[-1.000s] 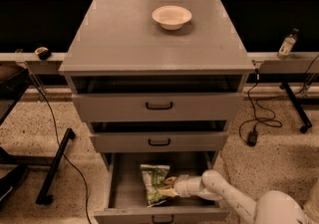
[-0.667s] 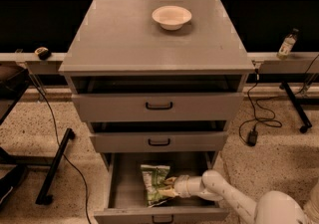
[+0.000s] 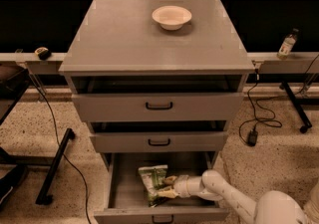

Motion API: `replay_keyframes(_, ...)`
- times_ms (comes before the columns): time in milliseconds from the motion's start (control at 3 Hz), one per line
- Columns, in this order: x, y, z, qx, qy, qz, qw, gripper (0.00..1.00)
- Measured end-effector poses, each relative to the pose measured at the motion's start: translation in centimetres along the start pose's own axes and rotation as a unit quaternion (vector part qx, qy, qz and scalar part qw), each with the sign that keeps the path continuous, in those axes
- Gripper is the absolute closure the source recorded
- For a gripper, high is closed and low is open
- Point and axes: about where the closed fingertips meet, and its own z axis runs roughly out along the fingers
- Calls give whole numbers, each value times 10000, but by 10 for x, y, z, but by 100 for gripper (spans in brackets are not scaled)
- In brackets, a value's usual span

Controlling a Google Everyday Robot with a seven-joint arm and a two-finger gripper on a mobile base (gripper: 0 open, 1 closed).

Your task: Place green jalapeno chip bag into bottom drawer

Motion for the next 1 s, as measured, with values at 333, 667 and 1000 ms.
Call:
replay_keyframes(333, 0, 0, 0, 0, 0, 0, 10000, 1)
replay_keyframes(667, -3, 7, -5, -269, -6, -95, 9996, 0)
replay_keyframes(1000, -8, 18, -31, -456, -64, -115, 9989, 0)
